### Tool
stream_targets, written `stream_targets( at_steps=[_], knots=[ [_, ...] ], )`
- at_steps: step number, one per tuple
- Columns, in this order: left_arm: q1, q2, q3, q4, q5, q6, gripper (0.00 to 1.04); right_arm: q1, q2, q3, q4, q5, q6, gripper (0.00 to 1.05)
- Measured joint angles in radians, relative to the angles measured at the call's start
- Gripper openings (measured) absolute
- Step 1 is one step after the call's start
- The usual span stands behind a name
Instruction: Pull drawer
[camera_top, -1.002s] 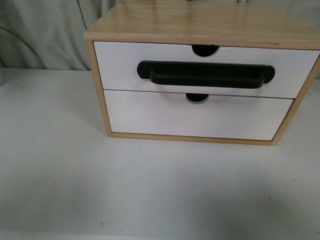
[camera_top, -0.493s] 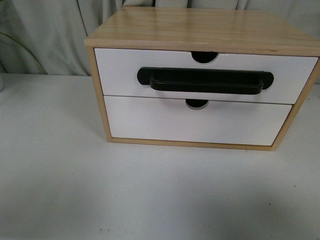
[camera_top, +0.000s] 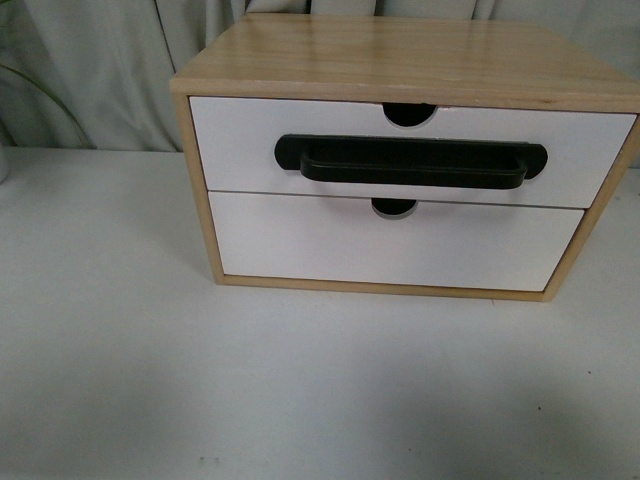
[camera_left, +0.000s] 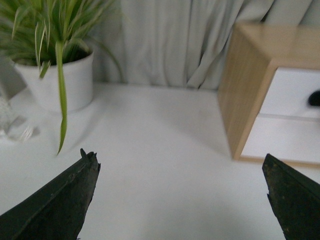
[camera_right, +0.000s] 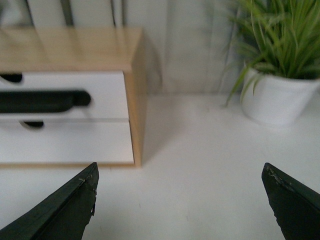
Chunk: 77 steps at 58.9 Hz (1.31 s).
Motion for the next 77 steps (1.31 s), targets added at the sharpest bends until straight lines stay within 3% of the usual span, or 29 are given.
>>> stream_targets(
  at_steps=[10, 21, 37, 55, 67, 77],
  knots=[
    [-0.068, 0.284, 0.055, 0.155, 0.135, 0.126, 0.98, 0.003, 0.256, 0.104, -0.032, -0.179, -0.120, 0.96],
    [-0.025, 0.618, 0.178, 0.338, 0.371, 0.362, 0.98, -0.002, 0.524, 0.246, -0.020, -0.309, -0.381, 0.96],
    [-0.079, 0.968, 0.413, 0.202, 0.618, 0.791, 0.98, 0.023, 0.784, 0.455, -0.098, -0.379, -0.678, 0.96],
    [-0.251, 1.263, 0.748, 0.007, 0.625, 1.064, 0.98, 0.063, 1.029, 0.642, -0.163, -0.446, -0.911, 0.96],
    [-0.332, 1.432, 0.917, -0.146, 0.575, 1.186, 0.98, 0.089, 1.191, 0.728, -0.143, -0.467, -0.987, 0.96],
    [-0.367, 1.538, 0.995, -0.156, 0.540, 1.211, 0.98, 0.127, 1.307, 0.789, -0.126, -0.502, -1.007, 0.96]
  ],
)
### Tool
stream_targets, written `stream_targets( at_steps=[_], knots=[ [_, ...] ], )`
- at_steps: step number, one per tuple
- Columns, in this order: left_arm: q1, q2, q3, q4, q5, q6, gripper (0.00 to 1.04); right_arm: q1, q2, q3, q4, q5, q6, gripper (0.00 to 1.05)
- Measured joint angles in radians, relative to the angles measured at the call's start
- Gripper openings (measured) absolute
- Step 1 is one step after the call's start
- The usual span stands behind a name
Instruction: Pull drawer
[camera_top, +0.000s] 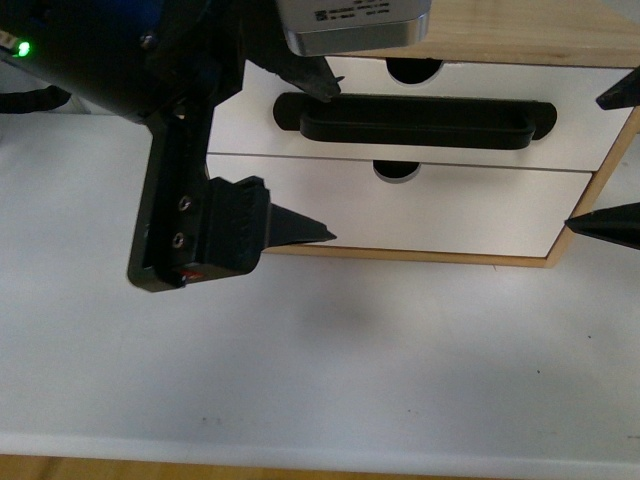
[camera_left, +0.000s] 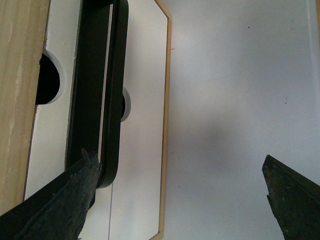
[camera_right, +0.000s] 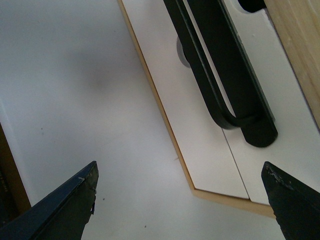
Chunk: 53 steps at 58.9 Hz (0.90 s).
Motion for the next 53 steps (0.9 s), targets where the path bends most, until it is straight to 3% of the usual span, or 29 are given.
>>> stream_targets(
  at_steps=[37, 53],
  knots=[
    [0.014, 0.177, 0.160, -0.032, -0.044, 0.028, 0.98, 0.079, 0.188, 0.134, 0.027, -0.014, -0.005, 0.96],
    [0.024, 0.217, 0.171, -0.021, -0.061, 0.048, 0.98, 0.096, 0.274, 0.155, 0.121, -0.033, 0.043, 0.96]
  ],
)
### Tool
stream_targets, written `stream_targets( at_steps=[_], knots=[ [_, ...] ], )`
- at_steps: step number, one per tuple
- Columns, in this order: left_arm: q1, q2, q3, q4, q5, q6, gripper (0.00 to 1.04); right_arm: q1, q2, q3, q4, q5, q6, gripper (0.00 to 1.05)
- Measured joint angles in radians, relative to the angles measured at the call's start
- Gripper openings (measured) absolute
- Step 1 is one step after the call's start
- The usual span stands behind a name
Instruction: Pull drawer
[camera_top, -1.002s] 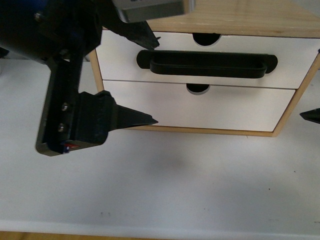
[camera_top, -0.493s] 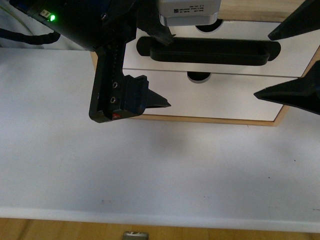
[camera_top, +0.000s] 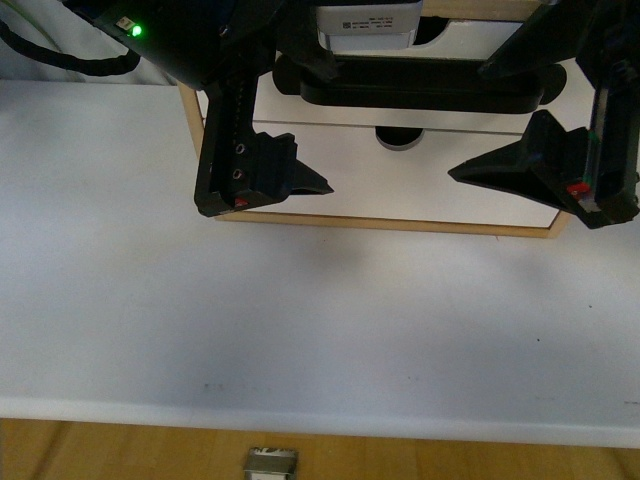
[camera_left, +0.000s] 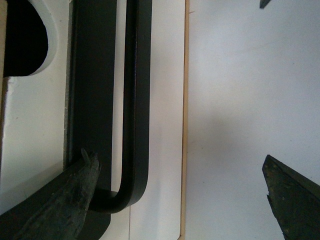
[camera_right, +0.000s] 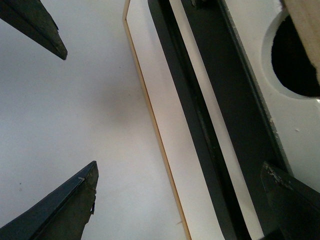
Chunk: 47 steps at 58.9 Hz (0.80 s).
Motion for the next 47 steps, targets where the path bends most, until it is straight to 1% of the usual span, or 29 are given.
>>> stream_targets(
  at_steps=[9, 26, 39, 47],
  knots=[
    [0.000, 0.005, 0.001, 0.000, -0.003, 0.013, 0.98, 0.003, 0.026, 0.007, 0.007, -0.007, 0.009, 0.96],
    [-0.018, 0.004, 0.008, -0.070, 0.004, 0.045, 0.98, 0.008, 0.053, 0.018, -0.008, -0.003, -0.003, 0.96],
    [-0.031, 0.002, 0.006, -0.092, -0.036, 0.089, 0.98, 0.008, 0.055, 0.018, -0.005, -0.003, -0.003, 0.96],
    [-0.035, -0.002, 0.006, -0.116, -0.045, 0.112, 0.98, 0.008, 0.055, 0.018, -0.005, -0.003, -0.003, 0.96]
  ],
)
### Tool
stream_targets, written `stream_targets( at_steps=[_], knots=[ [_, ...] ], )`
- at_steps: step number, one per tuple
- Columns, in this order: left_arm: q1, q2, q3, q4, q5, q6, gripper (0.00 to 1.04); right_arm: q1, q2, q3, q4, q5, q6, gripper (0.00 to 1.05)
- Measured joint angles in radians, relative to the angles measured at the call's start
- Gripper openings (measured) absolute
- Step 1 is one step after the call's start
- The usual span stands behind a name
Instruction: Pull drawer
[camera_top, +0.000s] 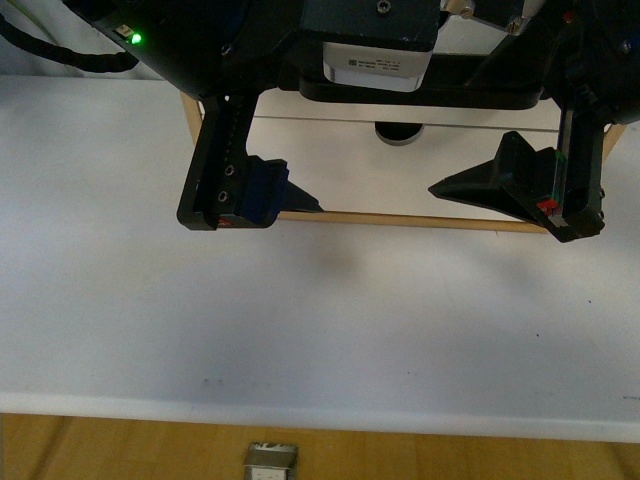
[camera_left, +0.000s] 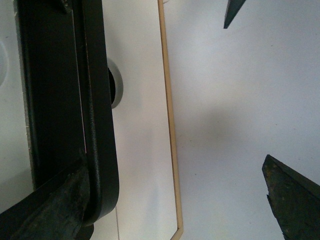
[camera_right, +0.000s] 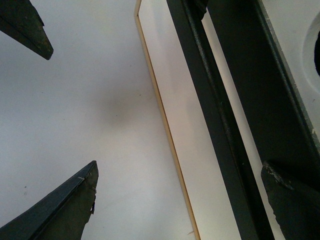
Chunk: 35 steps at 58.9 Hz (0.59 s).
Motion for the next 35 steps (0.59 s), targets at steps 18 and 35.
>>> stream_targets(
  at_steps=[18, 35],
  knots=[
    [-0.005, -0.003, 0.002, -0.061, -0.015, 0.011, 0.99, 0.000, -0.001, 0.000, -0.028, 0.005, -0.020, 0.96],
    [-0.008, -0.024, -0.003, -0.125, 0.012, 0.010, 0.99, 0.003, -0.031, -0.010, -0.104, -0.010, -0.056, 0.96]
  ],
)
